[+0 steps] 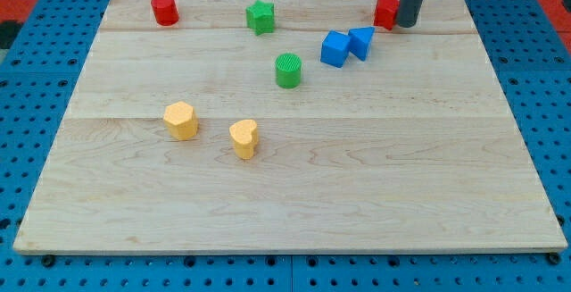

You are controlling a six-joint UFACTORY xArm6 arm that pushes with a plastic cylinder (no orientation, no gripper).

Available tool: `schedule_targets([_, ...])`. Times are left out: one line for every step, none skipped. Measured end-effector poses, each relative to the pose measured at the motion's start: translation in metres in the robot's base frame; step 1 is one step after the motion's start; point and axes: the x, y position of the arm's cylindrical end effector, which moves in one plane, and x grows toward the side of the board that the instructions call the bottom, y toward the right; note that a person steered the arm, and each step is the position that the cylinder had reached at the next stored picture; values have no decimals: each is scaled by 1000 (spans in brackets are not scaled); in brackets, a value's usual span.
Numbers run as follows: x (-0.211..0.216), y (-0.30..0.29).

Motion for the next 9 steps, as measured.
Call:
schedule_targets([8, -17])
schedule_targets([12, -43])
schedule_targets([19, -75])
schedule_targets([19, -119])
schedule_targets([13, -166])
schedule_targets([13, -220])
schedule_targets([13, -209])
schedule_targets([15, -113])
schedule_targets([29, -42])
